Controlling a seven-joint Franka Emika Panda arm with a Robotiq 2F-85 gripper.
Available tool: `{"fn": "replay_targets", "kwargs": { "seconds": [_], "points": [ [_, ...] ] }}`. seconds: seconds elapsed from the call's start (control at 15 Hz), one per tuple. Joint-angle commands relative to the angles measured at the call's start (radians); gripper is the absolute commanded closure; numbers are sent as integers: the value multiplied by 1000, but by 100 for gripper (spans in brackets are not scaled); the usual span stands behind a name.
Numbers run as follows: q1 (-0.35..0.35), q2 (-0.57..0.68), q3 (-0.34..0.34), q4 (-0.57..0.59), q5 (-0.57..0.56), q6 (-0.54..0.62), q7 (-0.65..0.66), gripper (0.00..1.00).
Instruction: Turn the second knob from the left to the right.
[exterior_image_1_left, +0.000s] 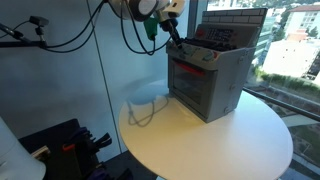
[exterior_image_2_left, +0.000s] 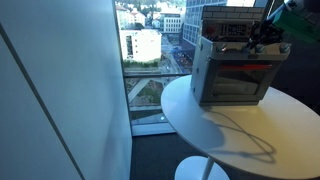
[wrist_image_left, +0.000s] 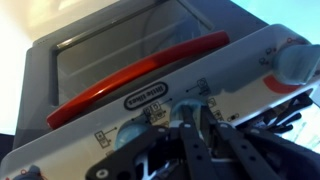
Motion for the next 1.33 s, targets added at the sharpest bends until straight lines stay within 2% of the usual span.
{"fn": "replay_targets", "kwargs": {
  "seconds": [0.0, 0.53, 1.07, 1.13, 1.27],
  "points": [
    [1, -18, -2, -15, 46, 70, 74, 95],
    [5, -17, 10, -45, 112, 177, 201, 96],
    [4, -22, 29, -66, 155, 235, 248, 95],
    [4, -23, 27, -68, 149, 234, 250, 71],
    [-2, -33, 37, -66, 150, 213, 222, 54]
  ]
}}
